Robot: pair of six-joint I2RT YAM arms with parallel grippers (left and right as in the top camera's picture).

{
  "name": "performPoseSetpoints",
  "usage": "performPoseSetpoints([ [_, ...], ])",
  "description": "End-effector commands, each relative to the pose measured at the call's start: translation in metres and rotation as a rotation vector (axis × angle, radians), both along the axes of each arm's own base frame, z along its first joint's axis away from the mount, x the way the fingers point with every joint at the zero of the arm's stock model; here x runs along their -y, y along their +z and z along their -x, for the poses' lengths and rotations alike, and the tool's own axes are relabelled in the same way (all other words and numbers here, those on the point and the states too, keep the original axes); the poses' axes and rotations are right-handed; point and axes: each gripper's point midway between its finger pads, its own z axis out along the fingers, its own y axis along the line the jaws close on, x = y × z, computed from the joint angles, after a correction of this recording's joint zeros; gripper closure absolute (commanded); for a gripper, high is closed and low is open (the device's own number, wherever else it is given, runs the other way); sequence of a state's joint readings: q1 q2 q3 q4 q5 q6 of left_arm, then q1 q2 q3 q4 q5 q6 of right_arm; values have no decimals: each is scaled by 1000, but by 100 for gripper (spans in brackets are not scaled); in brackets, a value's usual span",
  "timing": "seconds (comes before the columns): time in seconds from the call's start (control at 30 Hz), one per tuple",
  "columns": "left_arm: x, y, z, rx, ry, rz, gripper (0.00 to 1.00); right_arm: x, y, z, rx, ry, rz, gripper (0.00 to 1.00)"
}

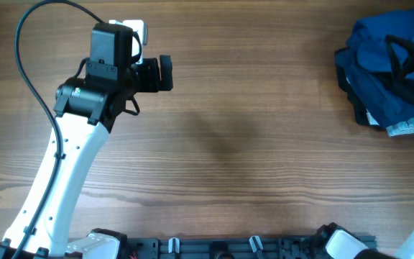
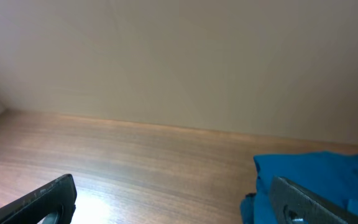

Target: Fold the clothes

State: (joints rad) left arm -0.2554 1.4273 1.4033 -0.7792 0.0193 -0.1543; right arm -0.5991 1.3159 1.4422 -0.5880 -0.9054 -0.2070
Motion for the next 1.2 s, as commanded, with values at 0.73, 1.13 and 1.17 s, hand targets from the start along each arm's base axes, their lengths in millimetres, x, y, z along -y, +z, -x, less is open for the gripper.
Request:
performPoseSetpoints([
  [0.73, 0, 7, 4, 18, -9, -5, 0, 23, -65, -35, -154, 5, -113, 0],
  [1.13, 8, -11, 29, -112, -64, 26, 0, 23, -65, -35, -154, 5, -113, 0],
  [1.17, 8, -11, 29, -113, -64, 26, 0, 23, -65, -35, -154, 5, -113, 0],
])
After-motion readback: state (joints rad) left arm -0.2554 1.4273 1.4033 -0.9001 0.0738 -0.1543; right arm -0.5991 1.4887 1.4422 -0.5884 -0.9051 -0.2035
